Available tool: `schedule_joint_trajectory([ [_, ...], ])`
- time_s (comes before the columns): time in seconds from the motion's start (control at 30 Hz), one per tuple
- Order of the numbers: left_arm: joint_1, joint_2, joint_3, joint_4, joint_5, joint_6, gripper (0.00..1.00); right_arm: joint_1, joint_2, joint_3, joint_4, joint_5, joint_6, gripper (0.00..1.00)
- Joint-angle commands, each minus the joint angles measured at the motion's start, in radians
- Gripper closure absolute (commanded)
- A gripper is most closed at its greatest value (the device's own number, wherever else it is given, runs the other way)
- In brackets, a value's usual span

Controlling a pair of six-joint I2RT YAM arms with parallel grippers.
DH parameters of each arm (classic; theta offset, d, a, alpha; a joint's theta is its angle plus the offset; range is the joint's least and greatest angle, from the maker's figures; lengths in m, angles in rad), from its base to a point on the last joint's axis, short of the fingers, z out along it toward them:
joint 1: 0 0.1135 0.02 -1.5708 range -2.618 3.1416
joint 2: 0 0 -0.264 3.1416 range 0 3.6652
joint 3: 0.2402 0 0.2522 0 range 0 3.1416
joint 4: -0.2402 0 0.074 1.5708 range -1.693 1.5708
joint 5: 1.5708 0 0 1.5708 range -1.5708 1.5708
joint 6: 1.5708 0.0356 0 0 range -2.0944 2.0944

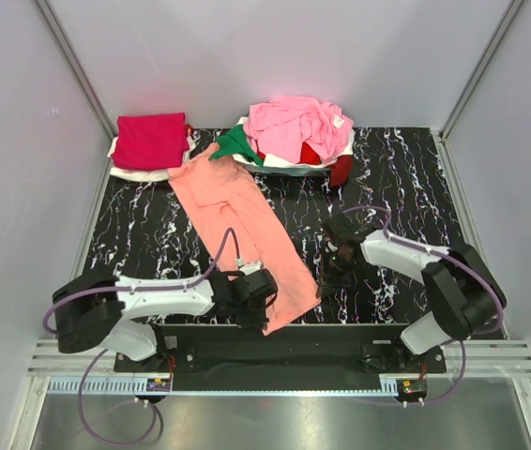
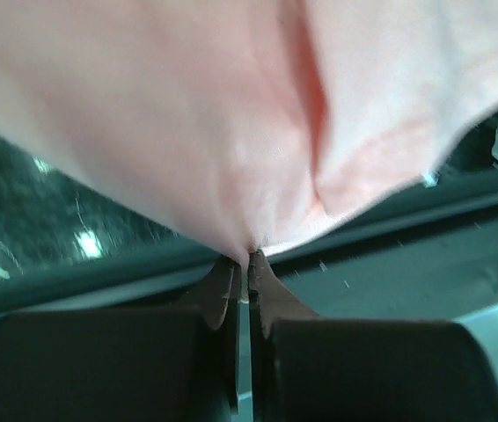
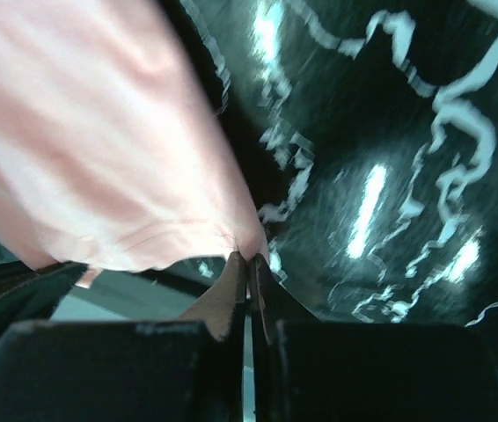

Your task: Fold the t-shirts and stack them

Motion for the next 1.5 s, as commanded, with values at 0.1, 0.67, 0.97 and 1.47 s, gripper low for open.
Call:
schedule_joint_trajectory([
  [0.1, -0.078, -0.224, 0.05, -0.131, -0.093, -0.104, 1.0, 0.064, -0.226, -0.035, -0.053, -0.044, 0.146, 1.0],
  [0.67, -0.173, -0.5, 0.133, -0.364, -0.188, -0.265, 0.97, 0.122, -0.429, 0.168, -0.268, 0.067, 0.258, 1.0],
  [0.97, 0.172, -0.553, 0.086, -0.344, -0.059, -0.029, 0.96, 0.095, -0.092, 0.488, -0.272, 0.162, 0.113, 1.0],
  [1.47, 0.64, -0.347, 0.155, -0.259, 0.117, 0.351, 0.97, 0.039, 0.344, 0.936, -0.329, 0.139, -0.03, 1.0],
])
